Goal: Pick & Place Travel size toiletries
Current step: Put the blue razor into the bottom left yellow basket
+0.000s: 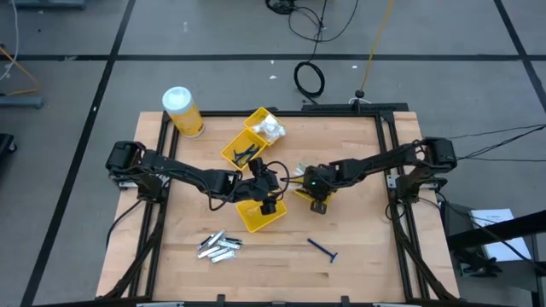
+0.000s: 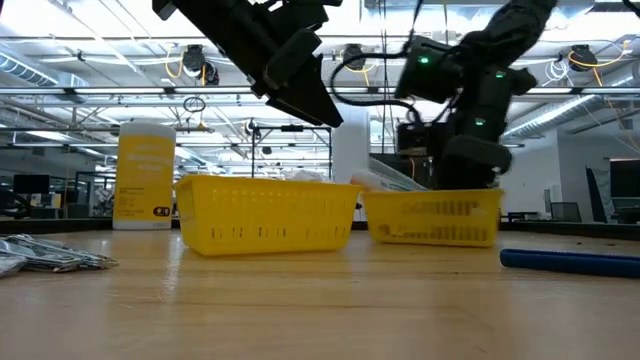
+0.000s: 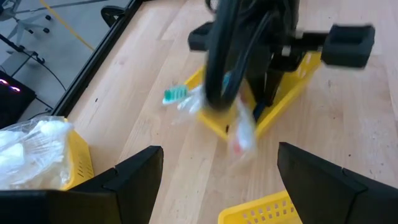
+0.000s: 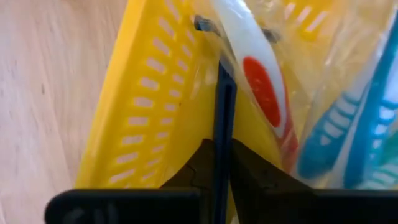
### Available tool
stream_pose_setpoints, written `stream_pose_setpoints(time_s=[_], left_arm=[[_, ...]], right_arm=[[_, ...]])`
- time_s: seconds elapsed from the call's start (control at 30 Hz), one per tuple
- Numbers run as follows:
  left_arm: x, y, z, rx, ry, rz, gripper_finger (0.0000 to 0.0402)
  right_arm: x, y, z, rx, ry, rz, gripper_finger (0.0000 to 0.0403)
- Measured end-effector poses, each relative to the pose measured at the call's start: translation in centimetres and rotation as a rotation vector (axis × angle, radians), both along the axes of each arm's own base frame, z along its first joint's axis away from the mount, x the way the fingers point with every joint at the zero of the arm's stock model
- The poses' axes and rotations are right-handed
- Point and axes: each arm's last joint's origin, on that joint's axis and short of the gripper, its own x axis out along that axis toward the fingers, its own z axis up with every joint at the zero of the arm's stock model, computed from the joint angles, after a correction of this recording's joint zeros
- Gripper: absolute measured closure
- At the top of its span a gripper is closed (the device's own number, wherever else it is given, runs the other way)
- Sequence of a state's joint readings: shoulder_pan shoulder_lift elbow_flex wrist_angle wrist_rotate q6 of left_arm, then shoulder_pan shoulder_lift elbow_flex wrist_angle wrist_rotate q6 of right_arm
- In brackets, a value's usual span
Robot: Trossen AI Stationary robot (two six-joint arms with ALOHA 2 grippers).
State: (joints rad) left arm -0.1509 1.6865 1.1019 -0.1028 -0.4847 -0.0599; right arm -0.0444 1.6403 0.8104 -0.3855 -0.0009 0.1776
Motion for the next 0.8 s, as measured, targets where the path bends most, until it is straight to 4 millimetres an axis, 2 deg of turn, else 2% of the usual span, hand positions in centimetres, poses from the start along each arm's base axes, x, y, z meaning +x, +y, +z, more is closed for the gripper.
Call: stream_pose_setpoints(time_s=[0.27,0.47,0.8], left_arm=[[0.0,0.0,0.0,-0.001,0.0,0.001,0.0094],[0.0,0.0,0.0,-0.001,0.0,0.001,0.0094],[0.0,0.0,0.0,-0.004,-0.001,0.003,0.0094]], right_arm=[[-0.8,0.1,4.6,0.009,-0.199,-0.012,0.0385],[-1.3,0.3,6.9,0.08,-0.315,0.01,0.0385],[-1.9,0.9,8.6,0.248,-0.389,0.08,0.0385]])
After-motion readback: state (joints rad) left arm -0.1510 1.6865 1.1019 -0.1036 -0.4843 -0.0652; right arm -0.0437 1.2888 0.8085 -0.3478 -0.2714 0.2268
